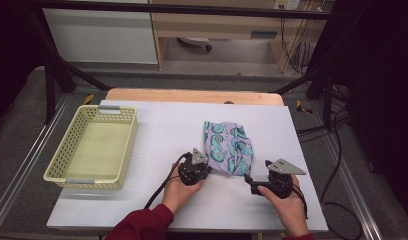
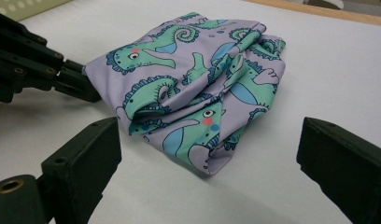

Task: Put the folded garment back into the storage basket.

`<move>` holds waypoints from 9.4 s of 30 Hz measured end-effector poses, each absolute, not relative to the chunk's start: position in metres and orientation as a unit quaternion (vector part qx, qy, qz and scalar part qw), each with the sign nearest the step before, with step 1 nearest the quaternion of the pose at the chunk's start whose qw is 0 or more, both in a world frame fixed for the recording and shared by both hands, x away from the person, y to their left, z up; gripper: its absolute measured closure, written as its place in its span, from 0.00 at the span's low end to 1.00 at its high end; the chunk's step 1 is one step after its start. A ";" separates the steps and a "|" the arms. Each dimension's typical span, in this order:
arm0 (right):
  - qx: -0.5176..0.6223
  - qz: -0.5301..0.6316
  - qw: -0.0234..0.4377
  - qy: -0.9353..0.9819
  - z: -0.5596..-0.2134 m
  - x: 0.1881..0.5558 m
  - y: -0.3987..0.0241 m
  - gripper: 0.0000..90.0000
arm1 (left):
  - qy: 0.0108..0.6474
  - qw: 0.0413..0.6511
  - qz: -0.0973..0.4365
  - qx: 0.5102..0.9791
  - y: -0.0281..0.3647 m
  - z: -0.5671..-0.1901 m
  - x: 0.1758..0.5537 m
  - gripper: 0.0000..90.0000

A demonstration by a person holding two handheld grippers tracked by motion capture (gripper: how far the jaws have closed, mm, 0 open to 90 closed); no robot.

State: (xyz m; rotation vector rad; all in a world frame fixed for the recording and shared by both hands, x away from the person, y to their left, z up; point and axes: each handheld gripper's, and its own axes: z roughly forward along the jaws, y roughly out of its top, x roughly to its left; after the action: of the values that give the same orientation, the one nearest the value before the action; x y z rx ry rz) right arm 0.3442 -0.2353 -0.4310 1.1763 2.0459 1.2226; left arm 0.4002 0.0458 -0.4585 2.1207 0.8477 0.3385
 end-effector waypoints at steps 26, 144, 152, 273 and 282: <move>0.401 0.410 0.200 0.794 -0.438 0.331 -0.207 0.07 | 0.311 0.376 0.092 0.868 0.125 -0.451 0.325 0.96; 0.253 0.377 0.125 0.882 -0.455 0.292 -0.125 0.88 | 0.429 0.377 0.204 0.795 0.143 -0.437 0.420 0.15; 0.248 0.377 0.125 0.884 -0.454 0.292 -0.125 0.88 | 0.441 0.371 0.195 0.793 0.148 -0.445 0.424 0.19; 0.160 0.436 0.072 0.883 -0.331 0.364 -0.041 0.89 | 0.419 0.434 0.162 0.781 0.193 -0.289 0.449 0.94; 0.154 0.441 0.069 0.882 -0.327 0.363 -0.031 0.89 | 0.412 0.433 0.173 0.783 0.197 -0.273 0.448 0.94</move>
State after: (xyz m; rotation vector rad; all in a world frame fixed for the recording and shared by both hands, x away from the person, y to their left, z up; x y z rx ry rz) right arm 0.3633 -0.0308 -0.3272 0.4639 2.6546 1.3269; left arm 0.4476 0.1967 -0.2731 1.9514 1.0267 0.4307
